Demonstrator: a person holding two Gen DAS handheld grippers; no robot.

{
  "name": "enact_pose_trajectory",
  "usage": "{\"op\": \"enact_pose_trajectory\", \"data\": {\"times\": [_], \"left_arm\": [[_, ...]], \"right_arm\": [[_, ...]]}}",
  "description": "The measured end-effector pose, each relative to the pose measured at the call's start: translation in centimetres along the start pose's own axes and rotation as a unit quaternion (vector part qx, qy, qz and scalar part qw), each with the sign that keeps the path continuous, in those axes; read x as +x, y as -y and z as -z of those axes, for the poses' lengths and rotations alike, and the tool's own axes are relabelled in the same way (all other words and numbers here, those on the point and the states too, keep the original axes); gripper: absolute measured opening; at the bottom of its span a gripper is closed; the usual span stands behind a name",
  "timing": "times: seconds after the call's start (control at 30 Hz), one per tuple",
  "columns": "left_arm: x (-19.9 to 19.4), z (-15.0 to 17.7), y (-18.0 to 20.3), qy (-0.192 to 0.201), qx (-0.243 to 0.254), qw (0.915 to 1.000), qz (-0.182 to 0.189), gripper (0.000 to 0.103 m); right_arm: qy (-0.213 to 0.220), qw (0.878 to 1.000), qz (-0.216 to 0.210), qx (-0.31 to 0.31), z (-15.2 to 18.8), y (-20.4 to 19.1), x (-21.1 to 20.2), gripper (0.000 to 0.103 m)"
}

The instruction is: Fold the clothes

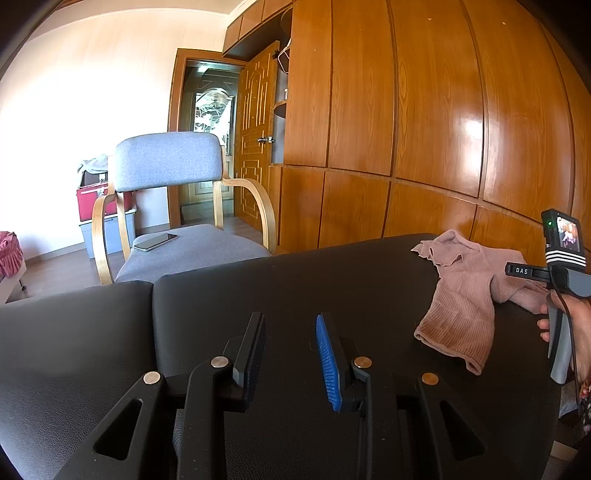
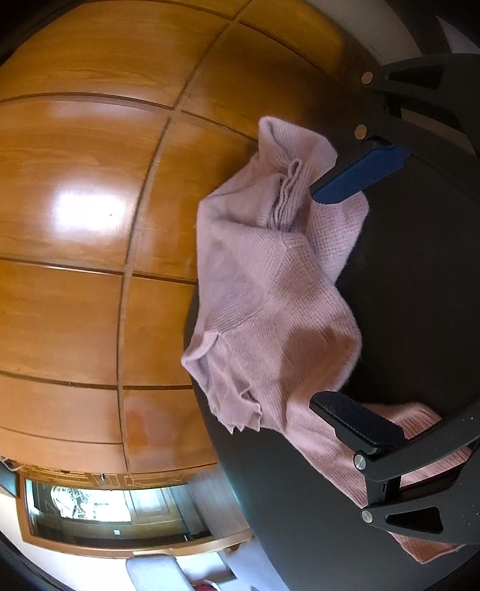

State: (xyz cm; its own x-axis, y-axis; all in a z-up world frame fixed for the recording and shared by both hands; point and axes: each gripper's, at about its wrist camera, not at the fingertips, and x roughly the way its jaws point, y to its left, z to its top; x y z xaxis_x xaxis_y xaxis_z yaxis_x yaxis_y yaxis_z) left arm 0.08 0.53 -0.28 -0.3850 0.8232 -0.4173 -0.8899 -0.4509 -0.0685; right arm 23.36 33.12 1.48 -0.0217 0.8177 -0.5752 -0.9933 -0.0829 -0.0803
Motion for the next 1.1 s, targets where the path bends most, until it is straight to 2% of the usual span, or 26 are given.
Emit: {"op": "enact_pose_trajectory", "data": {"times": [0.1, 0.23, 0.33, 0.47, 0.63, 0.8, 0.9, 1.1], "left_arm": [[0.1, 0.0, 0.0, -0.002, 0.000, 1.0000, 0.000, 0.028], [0.2, 0.0, -0.1, -0.008, -0.002, 1.0000, 0.000, 0.028], [0.3, 0.0, -0.2, -0.010, -0.005, 0.9999, 0.000, 0.028], [0.4, 0.0, -0.3, -0.011, -0.009, 0.9999, 0.001, 0.028], [0.6, 0.1, -0.5, -0.011, -0.012, 0.9999, 0.001, 0.028], [0.7, 0.1, -0.5, -0.012, -0.013, 0.9998, 0.002, 0.028], [0.8, 0.1, -0.6, -0.014, -0.015, 0.9998, 0.003, 0.028], [0.9, 0.0, -0.7, -0.017, -0.017, 0.9997, 0.003, 0.028]], "right_arm": [[-0.015, 1.000, -0.016, 0.015, -0.6, 1.3, 2.1, 0.103], [-0.047, 0.998, -0.005, 0.045, -1.6, 3.6, 4.9, 0.103], [-0.067, 0.997, 0.010, 0.032, -2.0, 4.1, 6.6, 0.103], [-0.054, 0.998, 0.032, 0.012, -3.0, 4.1, 7.9, 0.103], [-0.087, 0.996, -0.013, 0.021, -3.9, 3.8, 10.5, 0.103], [-0.122, 0.992, 0.007, 0.011, -3.9, 3.0, 13.1, 0.103], [-0.134, 0.991, 0.009, -0.001, -3.8, 2.6, 14.0, 0.103], [-0.144, 0.989, 0.001, 0.020, -3.7, 3.0, 14.5, 0.103]]}}
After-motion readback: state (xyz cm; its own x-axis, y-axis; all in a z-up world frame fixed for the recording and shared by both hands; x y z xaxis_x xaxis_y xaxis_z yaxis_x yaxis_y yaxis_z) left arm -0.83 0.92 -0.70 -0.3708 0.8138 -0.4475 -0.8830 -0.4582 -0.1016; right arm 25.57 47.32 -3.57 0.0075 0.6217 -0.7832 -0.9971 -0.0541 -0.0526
